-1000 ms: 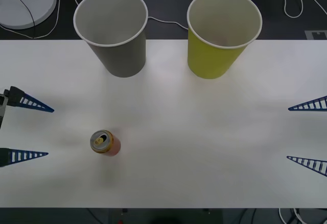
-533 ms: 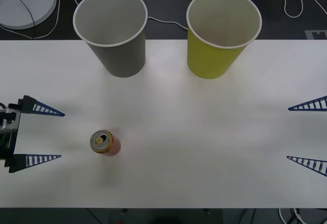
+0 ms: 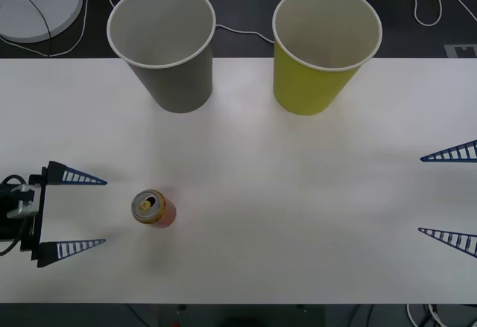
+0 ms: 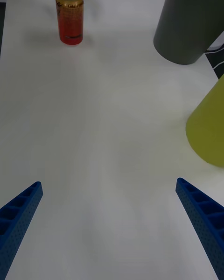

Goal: Put the can into the green bin and the plastic bottle into the gray bin

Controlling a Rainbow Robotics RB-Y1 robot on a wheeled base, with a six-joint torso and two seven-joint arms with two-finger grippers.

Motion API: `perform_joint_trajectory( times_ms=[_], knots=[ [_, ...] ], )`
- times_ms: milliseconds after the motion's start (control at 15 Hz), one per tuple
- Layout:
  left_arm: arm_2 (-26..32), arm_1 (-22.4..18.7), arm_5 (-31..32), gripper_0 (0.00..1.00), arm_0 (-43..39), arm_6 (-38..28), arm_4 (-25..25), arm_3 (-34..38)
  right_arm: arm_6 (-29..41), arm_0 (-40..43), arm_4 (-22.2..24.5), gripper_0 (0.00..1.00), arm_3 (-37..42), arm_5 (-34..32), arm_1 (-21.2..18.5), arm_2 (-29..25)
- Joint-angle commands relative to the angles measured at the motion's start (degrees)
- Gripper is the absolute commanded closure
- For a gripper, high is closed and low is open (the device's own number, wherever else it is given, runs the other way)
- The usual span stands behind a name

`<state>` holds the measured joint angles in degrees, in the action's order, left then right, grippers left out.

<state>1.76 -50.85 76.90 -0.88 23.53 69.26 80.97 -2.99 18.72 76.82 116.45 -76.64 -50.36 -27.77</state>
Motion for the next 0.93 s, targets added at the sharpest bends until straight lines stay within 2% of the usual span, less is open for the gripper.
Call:
perform_joint_trajectory(
  times_ms=[67, 267, 467, 667, 933],
  knots=[
    [-0.09, 2.33, 0.0, 0.0, 0.01, 3.19, -0.62, -2.92, 0.0, 0.0, 0.0, 0.0, 0.01, 0.0, 0.0, 0.0],
    [-0.09, 4.44, 0.18, 0.0, 0.01, 4.15, -1.15, -4.94, 0.0, 0.0, 0.0, 0.0, 0.01, 0.0, 0.0, 0.0],
    [-0.09, 7.17, 0.18, 0.0, 0.62, 8.72, -2.47, -9.42, 0.0, 0.0, 0.0, 0.0, 0.01, 0.0, 0.0, 0.0],
    [0.0, 9.72, 0.09, 0.0, 0.71, 10.39, -3.17, -12.06, 0.0, 0.0, 0.0, 0.0, 0.01, 0.0, 0.0, 0.0],
    [0.0, 11.04, 0.0, 0.0, 0.62, 11.89, -3.7, -13.47, 0.0, 0.0, 0.0, 0.0, 0.01, 0.0, 0.0, 0.0]
  ],
)
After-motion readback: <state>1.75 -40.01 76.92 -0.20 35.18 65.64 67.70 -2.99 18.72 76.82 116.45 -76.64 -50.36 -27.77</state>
